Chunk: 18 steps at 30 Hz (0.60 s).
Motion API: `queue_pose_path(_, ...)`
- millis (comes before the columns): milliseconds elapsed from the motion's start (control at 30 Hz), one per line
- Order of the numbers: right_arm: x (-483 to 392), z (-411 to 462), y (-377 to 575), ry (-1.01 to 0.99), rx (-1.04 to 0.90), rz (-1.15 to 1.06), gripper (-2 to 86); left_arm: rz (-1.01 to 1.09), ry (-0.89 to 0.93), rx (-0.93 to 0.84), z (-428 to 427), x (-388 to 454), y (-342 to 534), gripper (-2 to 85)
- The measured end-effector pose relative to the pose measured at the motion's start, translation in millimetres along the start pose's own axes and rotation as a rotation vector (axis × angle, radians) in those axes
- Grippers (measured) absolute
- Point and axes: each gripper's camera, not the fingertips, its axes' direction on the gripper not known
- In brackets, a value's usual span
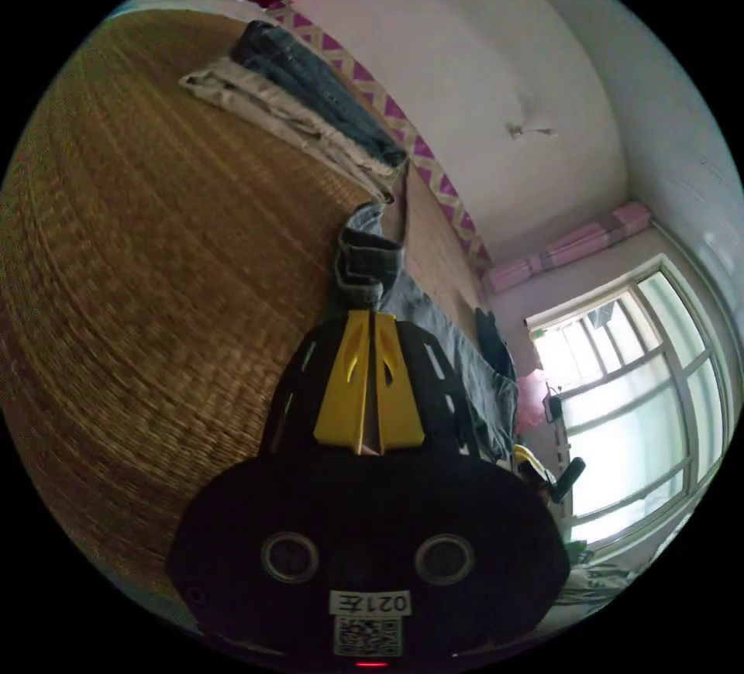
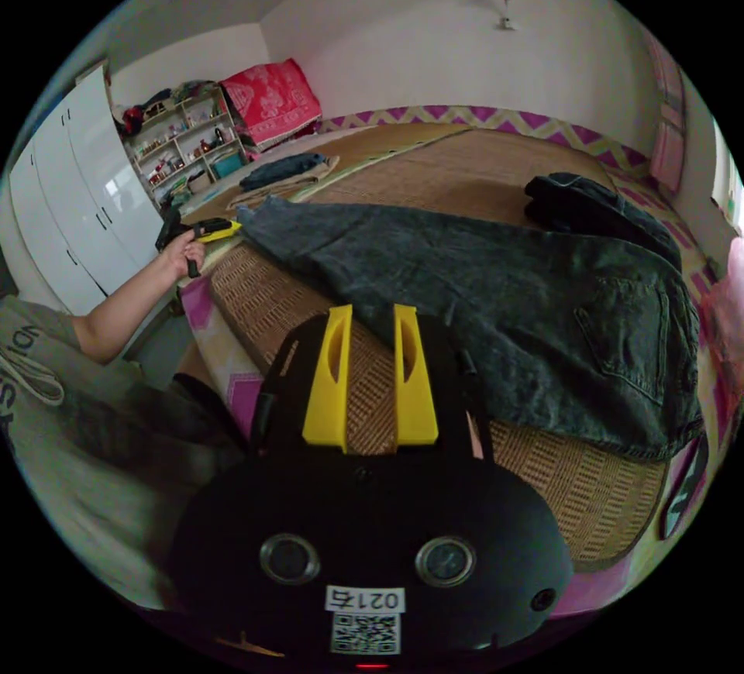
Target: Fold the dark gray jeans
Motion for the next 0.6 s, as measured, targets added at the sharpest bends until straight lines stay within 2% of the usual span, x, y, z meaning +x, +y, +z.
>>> queue_pose_path(133,-10,-11,-20,0.032,0.037,-0.054,9.3,0.117,0.005,0.079,-35,15,-26,-0.9)
queue_pose_path(267,-24,28,-41,0.050,-0.081,-0.142,9.8,-0.045,-0.065,0.047,-36,-32,-47,-0.9)
queue_pose_path(333,-33,52,-48,0.057,-0.125,-0.159,6.6,-0.114,-0.079,0.040,-40,-55,-52,-1.0)
queue_pose_path(400,-35,64,-48,0.098,-0.115,-0.128,1.6,-0.167,-0.011,0.037,-45,-65,-52,-1.0)
queue_pose_path(467,-43,85,-56,0.141,-0.253,-0.148,0.4,-0.183,-0.019,0.026,-50,-66,-51,-1.0)
queue_pose_path(600,-69,88,-58,0.257,-0.231,-0.268,-0.4,-0.174,0.039,0.103,-75,-64,-41,-0.9)
